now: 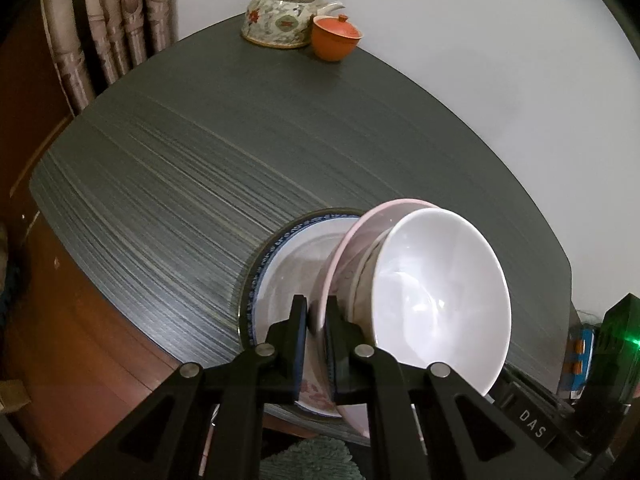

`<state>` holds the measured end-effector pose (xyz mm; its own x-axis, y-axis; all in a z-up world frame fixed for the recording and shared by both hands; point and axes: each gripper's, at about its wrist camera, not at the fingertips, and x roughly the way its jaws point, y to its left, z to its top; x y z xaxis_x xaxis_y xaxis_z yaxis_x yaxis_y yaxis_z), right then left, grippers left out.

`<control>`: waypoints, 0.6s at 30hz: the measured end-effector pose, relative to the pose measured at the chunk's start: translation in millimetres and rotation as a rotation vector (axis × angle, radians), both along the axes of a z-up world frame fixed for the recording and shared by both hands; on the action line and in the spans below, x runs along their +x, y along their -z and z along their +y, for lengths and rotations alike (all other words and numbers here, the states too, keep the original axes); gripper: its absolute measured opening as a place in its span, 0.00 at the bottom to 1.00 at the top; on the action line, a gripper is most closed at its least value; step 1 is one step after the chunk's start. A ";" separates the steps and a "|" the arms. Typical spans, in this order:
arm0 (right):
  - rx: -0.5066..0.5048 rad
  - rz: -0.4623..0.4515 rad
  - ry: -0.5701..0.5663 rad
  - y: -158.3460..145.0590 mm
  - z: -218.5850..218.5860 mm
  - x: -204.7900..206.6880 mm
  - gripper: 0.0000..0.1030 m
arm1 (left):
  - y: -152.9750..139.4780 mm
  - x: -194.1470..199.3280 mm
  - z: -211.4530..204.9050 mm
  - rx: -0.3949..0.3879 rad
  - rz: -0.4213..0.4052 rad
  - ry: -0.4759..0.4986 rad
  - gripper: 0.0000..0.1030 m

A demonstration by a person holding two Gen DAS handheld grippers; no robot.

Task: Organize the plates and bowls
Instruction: 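Carry the nested bowls with both grippers over the plate stack, then lower the nested bowls onto the plate stack and open both grippers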

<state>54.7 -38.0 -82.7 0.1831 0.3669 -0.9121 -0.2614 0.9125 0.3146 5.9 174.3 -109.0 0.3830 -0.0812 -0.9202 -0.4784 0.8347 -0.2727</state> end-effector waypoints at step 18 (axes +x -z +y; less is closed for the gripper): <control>-0.014 -0.041 0.015 2.0 3.3 -9.4 0.15 | 11.0 -5.5 5.5 0.013 -0.008 0.006 0.07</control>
